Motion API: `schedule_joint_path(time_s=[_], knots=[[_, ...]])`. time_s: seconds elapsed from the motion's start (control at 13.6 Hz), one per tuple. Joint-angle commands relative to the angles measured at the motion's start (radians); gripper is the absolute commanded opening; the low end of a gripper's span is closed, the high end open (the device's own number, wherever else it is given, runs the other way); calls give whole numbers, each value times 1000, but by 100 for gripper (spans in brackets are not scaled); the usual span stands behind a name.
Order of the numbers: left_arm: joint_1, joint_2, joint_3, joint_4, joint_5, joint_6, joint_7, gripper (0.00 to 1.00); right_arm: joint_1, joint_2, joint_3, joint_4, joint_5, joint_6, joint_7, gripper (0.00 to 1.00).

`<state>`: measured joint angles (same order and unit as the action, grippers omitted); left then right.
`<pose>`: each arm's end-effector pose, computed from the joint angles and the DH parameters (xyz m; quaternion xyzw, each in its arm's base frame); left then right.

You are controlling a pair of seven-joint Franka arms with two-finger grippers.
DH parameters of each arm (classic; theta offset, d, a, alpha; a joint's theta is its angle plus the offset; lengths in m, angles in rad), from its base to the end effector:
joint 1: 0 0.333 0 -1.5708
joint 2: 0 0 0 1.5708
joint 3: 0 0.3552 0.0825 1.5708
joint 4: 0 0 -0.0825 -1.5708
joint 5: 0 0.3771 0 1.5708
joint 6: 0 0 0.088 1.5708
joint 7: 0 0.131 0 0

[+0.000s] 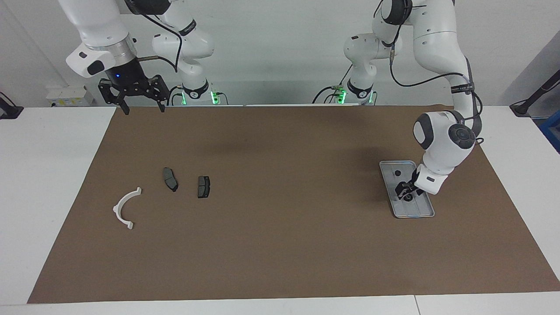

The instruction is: Place bearing gear from tray to pile

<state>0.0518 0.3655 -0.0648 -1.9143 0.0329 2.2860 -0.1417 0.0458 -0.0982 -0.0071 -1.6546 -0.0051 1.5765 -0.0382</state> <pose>0.6328 -0.0044 0.3223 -0.9984 -0.0558 -0.0036 0.0006 0.5134 0.0190 0.6533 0.9992 0.0384 0.0100 0.0022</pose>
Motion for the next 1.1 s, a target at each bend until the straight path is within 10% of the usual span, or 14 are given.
schedule_joint_path(time_s=[0.0,0.51,0.81,1.03], knots=[[-7,-22,10,-35,-2,35,-12,73,-9,-11,6,1,25,-16,12,100],[-10,-19,10,-51,-2,58,-13,69,-9,-11,6,-1,25,-18,11,100],[-6,-14,10,-51,-2,52,-12,24,-9,-11,6,-1,25,-18,9,100],[-21,-11,8,32,-24,-61,-27,20,-9,-11,6,-1,25,-18,9,100]])
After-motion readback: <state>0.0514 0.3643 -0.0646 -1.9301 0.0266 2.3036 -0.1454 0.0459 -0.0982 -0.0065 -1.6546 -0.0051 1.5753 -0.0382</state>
